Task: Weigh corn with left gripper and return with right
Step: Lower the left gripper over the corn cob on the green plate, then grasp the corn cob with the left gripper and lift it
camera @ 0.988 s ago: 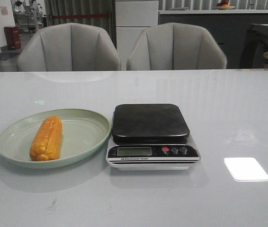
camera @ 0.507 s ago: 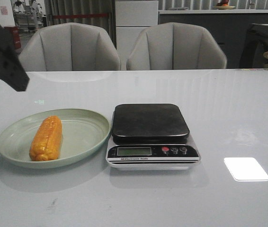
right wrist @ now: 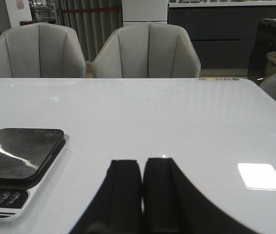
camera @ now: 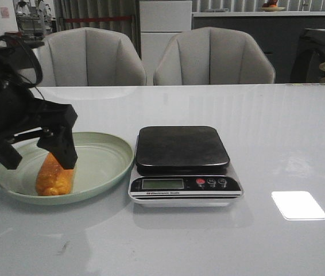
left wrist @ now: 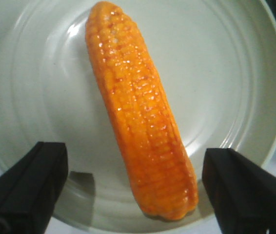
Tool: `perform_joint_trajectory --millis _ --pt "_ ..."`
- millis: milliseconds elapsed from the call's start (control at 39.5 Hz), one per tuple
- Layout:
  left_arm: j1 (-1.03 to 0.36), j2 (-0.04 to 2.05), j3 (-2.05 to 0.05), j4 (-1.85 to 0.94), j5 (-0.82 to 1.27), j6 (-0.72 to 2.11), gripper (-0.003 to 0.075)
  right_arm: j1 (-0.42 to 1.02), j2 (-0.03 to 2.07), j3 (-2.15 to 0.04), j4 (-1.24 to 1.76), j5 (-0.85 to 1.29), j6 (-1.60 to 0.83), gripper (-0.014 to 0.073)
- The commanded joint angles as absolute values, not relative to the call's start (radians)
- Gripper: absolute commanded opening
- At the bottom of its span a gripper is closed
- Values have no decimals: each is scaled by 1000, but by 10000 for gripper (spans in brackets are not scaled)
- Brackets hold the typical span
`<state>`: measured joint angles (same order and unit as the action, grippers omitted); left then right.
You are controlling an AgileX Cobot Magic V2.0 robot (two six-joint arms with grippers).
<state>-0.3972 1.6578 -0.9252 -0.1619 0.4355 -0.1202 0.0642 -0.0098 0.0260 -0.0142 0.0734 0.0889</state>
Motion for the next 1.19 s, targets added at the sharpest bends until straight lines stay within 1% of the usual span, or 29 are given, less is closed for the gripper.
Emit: perform_joint_trajectory --millis 0,127,203,253,279,329,405,456,659,811,1089,1165 --pt "-403 1659 -972 -191 392 -128 590 60 -29 36 -24 -9 86 167" --pt "-403 1695 -994 -221 400 -128 566 60 -29 36 -24 -9 86 167" --pt "-403 1708 -1003 -235 406 -128 503 60 -29 36 -24 -9 86 167" --pt "-403 1709 -1011 -246 416 -128 430 60 -29 36 -24 -9 86 167" --pt "-403 1709 -1016 -251 423 -128 370 60 -29 36 -24 -9 86 167" --pt "-403 1709 -1037 -252 445 -128 281 60 -29 36 -24 -9 86 167" --pt "-403 1707 -1073 -252 482 -126 167 60 -29 36 -24 -9 86 167" --pt "-403 1705 -1100 -254 507 -123 111 60 -29 36 -24 -9 86 167" --pt "-468 1697 -1222 -258 548 -121 122 60 -29 36 -24 -9 86 167" --pt "-561 1704 -1271 -270 488 -121 127 60 -29 36 -24 -9 86 167" --pt "-651 1821 -1348 -361 417 -121 130 60 -29 36 -24 -9 86 167" --pt "-660 1854 -1374 -377 417 -121 145 60 -29 36 -24 -9 86 167"
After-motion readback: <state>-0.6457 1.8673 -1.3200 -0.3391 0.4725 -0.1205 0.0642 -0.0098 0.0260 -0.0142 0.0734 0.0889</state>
